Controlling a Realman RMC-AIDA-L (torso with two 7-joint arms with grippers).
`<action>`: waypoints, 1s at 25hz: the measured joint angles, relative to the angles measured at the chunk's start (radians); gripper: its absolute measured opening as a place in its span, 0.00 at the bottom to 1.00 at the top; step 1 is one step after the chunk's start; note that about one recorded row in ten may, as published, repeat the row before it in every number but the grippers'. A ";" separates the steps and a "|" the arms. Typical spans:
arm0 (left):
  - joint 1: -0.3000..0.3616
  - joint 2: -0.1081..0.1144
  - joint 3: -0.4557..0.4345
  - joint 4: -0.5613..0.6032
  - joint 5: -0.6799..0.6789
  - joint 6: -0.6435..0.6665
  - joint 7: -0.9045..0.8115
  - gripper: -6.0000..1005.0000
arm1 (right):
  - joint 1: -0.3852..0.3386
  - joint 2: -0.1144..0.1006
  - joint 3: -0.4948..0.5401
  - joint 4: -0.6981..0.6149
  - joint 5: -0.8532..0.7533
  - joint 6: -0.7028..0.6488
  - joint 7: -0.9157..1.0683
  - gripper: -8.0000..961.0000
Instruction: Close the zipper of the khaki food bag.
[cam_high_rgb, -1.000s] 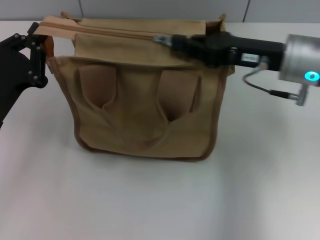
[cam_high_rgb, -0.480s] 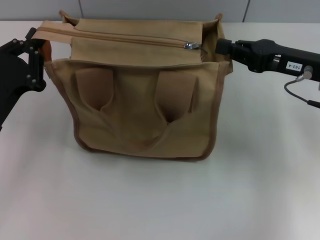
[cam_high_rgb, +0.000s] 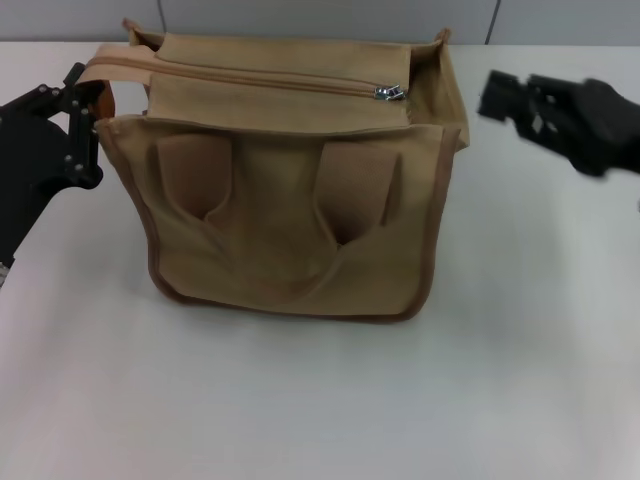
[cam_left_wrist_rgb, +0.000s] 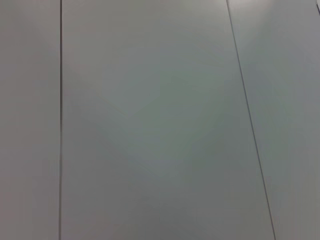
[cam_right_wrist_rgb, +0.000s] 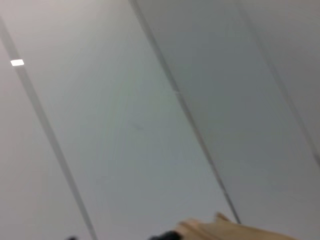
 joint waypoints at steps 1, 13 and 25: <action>-0.001 0.001 0.000 -0.001 0.000 -0.006 -0.023 0.15 | -0.009 0.000 0.001 0.005 -0.004 -0.029 -0.046 0.19; 0.049 0.019 0.164 0.180 0.004 -0.069 -0.510 0.44 | -0.015 0.025 -0.011 0.073 -0.264 -0.062 -0.350 0.51; 0.147 0.137 0.339 0.413 0.075 0.130 -1.015 0.75 | 0.034 0.026 -0.013 0.135 -0.342 0.000 -0.393 0.85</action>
